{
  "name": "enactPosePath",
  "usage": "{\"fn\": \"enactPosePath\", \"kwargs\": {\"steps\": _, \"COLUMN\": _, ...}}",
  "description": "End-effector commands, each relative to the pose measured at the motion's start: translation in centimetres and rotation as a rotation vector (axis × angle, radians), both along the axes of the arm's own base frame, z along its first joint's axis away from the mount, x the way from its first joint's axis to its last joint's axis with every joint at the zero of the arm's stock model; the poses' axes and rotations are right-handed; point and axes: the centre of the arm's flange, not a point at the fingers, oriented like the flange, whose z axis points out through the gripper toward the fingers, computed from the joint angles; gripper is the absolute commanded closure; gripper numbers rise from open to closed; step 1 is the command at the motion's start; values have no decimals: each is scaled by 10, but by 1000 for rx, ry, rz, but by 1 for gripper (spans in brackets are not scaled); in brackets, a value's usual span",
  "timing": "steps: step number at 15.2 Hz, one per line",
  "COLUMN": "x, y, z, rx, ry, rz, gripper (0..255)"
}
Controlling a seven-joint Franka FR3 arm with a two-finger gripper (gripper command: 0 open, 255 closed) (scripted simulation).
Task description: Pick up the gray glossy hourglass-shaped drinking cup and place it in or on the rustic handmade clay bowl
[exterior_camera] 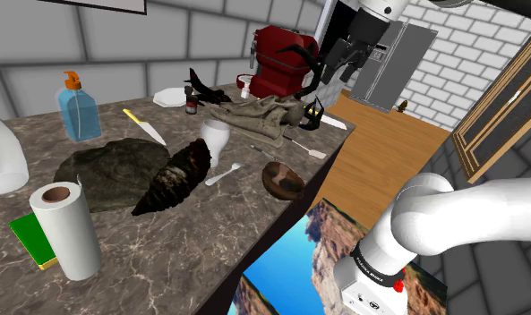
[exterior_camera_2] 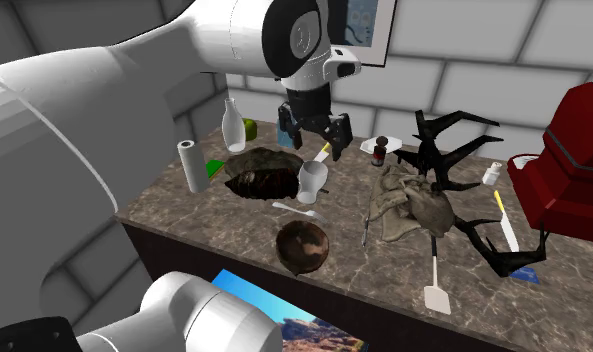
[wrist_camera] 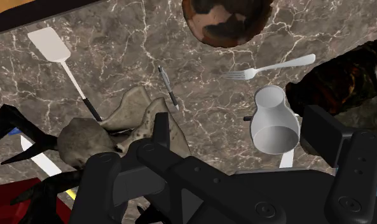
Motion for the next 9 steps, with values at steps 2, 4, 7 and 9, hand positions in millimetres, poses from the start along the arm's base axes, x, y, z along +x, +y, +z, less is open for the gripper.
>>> {"fn": "enactPosePath", "kwargs": {"steps": 2, "x": 11, "y": 1, "z": -8, "rx": 4, "ry": 5, "rz": 2, "gripper": 0}}
{"fn": "enactPosePath", "kwargs": {"steps": 4, "x": 33, "y": 3, "z": -23, "rx": 13, "ry": 15, "rz": 7, "gripper": 0}}
{"fn": "enactPosePath", "kwargs": {"steps": 7, "x": 66, "y": 7, "z": -47, "rx": 26, "ry": 30, "rz": 14, "gripper": 0}}
{"fn": "enactPosePath", "kwargs": {"steps": 9, "x": 88, "y": 10, "z": -64, "rx": 34, "ry": 40, "rz": 19, "gripper": 0}}
